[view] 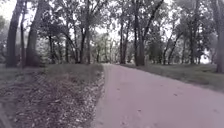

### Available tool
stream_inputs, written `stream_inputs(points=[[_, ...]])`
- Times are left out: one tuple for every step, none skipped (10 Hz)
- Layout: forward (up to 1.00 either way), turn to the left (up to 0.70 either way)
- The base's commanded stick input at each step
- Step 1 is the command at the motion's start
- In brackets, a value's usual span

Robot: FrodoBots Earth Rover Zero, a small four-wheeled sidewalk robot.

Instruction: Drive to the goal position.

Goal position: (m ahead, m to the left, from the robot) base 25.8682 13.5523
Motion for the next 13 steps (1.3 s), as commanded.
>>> stream_inputs(points=[[0.69,0.0],[0.69,0.0],[0.69,0.0],[0.69,0.0],[0.69,0.0],[0.69,0.0],[0.69,0.0],[0.69,0.0],[0.69,0.0],[0.69,0.0],[0.69,0.0],[0.69,0.0],[0.69,0.0]])
